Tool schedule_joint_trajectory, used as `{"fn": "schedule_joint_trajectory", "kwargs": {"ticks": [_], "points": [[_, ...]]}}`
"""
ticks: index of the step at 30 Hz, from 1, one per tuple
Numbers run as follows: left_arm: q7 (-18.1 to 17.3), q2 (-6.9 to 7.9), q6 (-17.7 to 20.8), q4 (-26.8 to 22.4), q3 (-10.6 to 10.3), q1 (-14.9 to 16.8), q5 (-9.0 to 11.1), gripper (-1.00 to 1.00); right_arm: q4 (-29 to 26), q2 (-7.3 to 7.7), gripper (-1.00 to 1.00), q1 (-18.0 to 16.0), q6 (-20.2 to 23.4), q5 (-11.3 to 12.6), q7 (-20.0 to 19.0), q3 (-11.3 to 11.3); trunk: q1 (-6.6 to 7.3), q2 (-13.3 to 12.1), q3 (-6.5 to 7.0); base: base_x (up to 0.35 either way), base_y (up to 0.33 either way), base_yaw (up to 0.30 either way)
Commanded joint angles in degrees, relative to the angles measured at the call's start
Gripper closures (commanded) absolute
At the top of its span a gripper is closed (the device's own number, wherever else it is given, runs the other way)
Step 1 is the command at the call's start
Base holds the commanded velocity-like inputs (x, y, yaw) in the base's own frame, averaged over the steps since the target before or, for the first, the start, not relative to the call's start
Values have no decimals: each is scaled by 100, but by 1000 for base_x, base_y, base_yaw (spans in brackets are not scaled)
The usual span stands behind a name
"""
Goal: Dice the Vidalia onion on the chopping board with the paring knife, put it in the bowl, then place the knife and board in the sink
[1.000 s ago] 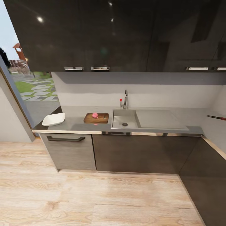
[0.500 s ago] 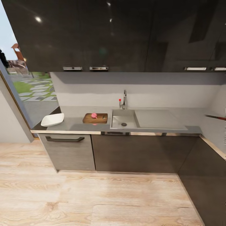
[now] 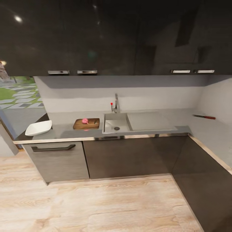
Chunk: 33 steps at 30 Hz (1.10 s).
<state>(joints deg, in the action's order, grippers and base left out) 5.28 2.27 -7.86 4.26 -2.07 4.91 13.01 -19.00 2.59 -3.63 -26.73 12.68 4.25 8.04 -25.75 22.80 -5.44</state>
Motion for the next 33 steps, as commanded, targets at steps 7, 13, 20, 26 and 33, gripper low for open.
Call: {"fn": "schedule_joint_trajectory", "kwargs": {"ticks": [7,13,20,26,33], "points": [[-5,-7,-41,23,-23,10,37,-100,2,4,-100,-6,-16,34,40,47,-4,12,25,88,30,-253],[-8,-7,-41,23,-30,10,36,-100,2,10,-100,-5,-16,34,41,37,-4,12,56,144,92,-253],[-9,-7,-41,23,-31,10,37,-100,3,8,-100,-4,-16,40,41,32,-4,12,93,161,133,-253],[-9,-3,-41,23,-31,10,35,-100,3,5,-100,-5,-16,40,41,31,-4,12,125,182,228,-253],[-9,1,-41,23,-31,9,35,-100,2,11,-100,-6,-16,41,55,26,-4,12,161,228,243,-252]]}}
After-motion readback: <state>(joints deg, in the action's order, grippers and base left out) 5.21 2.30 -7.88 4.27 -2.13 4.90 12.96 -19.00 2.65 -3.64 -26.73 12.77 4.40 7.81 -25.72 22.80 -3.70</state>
